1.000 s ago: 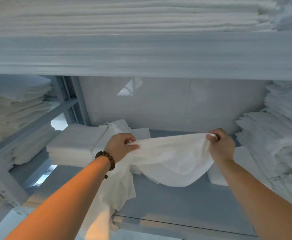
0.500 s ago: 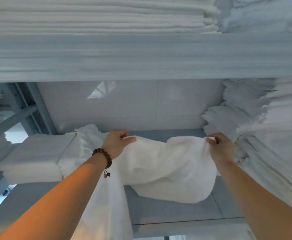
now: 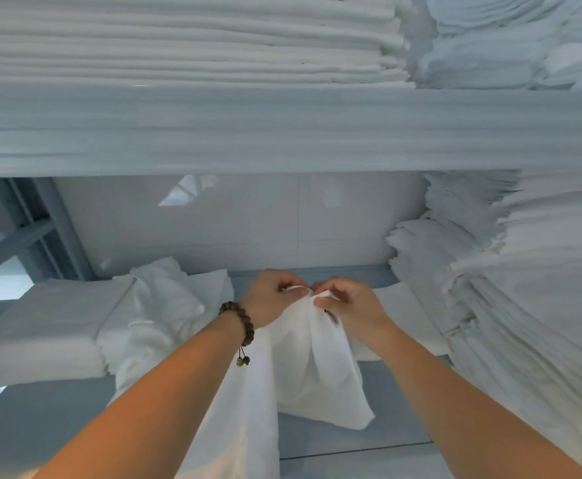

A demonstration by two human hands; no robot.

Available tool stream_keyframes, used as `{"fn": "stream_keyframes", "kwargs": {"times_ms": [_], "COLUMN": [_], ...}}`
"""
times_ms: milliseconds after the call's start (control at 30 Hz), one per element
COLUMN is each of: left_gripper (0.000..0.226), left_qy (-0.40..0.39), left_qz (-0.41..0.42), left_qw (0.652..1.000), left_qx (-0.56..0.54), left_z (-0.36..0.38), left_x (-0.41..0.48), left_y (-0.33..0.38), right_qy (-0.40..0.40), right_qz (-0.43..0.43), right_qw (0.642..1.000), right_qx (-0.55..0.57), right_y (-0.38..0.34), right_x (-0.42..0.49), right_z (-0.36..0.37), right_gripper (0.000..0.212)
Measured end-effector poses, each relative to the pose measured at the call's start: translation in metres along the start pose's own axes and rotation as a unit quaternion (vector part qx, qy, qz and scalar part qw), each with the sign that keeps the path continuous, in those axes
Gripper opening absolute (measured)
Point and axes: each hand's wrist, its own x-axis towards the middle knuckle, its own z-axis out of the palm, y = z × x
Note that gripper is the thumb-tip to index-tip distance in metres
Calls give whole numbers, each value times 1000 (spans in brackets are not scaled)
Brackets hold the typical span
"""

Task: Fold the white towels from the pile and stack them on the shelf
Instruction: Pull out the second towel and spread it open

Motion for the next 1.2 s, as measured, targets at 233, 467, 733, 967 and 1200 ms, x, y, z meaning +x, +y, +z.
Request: {"fn": "stream_keyframes", "kwargs": {"times_ms": [233, 467, 733, 967, 1200], "left_gripper": [11, 13, 23, 23, 31], "left_qy": [15, 28, 57, 36, 32], "left_qz": [-14, -44, -71, -52, -82], "left_qw": [999, 999, 995, 994, 992], "left_qx": [-39, 3, 30, 92, 91], "left_z": [-29, -48, -51, -52, -55], "left_x": [-18, -29, -29, -20, -26], "left_y": [-3, -20, -36, -41, -63], "right_qy": [-78, -8, 82, 183, 251], "right_qz": [13, -43, -51, -5, 52], "right_qw": [997, 996, 981, 962, 931], "right_qx": [22, -81, -170, -205, -260], "right_y": [-9, -11, 7, 36, 69], "right_x": [5, 18, 30, 28, 7], "right_z": [37, 52, 26, -21, -69], "right_gripper": [7, 5, 10, 9, 8]}}
